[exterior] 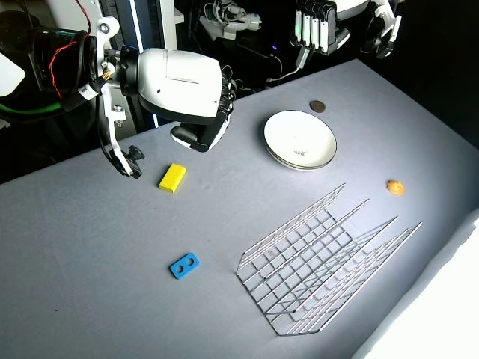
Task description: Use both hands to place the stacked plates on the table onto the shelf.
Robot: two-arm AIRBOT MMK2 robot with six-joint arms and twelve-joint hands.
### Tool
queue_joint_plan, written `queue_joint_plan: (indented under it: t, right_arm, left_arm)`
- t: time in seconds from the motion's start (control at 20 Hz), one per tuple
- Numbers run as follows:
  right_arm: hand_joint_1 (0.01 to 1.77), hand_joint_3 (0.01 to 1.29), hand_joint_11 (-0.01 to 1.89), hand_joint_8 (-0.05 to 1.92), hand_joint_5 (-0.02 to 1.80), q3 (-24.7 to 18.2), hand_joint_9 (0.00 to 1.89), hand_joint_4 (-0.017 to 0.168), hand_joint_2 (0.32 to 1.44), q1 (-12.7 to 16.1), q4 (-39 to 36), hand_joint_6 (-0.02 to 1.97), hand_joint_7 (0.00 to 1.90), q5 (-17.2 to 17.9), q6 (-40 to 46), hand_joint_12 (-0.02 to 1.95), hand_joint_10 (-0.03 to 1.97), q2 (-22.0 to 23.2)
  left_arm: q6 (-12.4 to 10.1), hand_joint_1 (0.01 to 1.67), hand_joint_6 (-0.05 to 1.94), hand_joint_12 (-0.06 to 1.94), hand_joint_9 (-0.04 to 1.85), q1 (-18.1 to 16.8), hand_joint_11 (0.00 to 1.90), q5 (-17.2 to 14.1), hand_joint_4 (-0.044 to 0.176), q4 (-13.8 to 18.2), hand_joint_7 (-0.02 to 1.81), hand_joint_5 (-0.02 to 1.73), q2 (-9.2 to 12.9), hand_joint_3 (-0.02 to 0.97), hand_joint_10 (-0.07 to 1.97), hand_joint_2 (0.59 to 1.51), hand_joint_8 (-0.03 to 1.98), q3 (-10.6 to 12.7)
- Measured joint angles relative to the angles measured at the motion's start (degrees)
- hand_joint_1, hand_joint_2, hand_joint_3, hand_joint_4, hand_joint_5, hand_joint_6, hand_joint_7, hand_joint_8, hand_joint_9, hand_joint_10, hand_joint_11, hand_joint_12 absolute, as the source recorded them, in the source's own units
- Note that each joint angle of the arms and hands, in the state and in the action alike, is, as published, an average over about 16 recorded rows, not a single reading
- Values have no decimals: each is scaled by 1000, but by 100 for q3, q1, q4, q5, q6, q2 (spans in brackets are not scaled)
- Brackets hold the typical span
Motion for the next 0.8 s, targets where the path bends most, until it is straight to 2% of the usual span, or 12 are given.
queue_joint_plan:
  t: [0.2, 0.4, 0.5, 0.6, 0.7, 0.8]
  right_arm:
    - [183, 38, 651, 588, 493, 0, 575, 22, 1148, -8, -31, 618, 530, -6, 0, 765, 601, 0]
    - [171, 31, 485, 440, 389, 1, 450, 16, 1142, -13, -66, 464, 418, -12, -8, 641, 446, -1]
    - [137, 29, 310, 255, 259, 1, 302, 2, 1125, -17, -98, 276, 281, -17, -18, 477, 259, -4]
    - [123, 17, 134, 74, 139, 1, 158, -4, 1122, -21, -133, 91, 148, -18, -28, 317, 75, -10]
    - [135, 15, 32, 13, 94, 1, 91, 0, 1124, -24, -165, 26, 91, -17, -40, 279, 11, -20]
    - [154, 15, 11, 19, 90, 1, 80, -2, 1122, -26, -192, 27, 82, -19, -52, 272, 12, -34]
  left_arm:
    - [6, 113, 511, 497, 501, 4, 517, -5, 21, -36, 456, 414, -1, 70, 536, 1077, 528, 6]
    - [14, 88, 375, 364, 374, 10, 388, -14, 15, -59, 343, 309, -1, 66, 400, 1069, 388, 27]
    - [23, 38, 186, 177, 211, 23, 224, -15, -1, -74, 188, 163, -1, 68, 211, 1046, 197, 37]
    - [24, 16, 22, 21, 66, 36, 81, -5, -3, -101, 52, 46, -1, 52, 43, 1044, 28, 44]
    - [24, 16, -7, -8, 15, 49, 22, 13, 0, -127, 15, 13, 0, 53, 5, 1046, -5, 56]
    - [15, 16, -10, -12, 13, 61, 17, 31, -2, -114, 17, 13, 2, 55, 8, 1048, -12, 67]
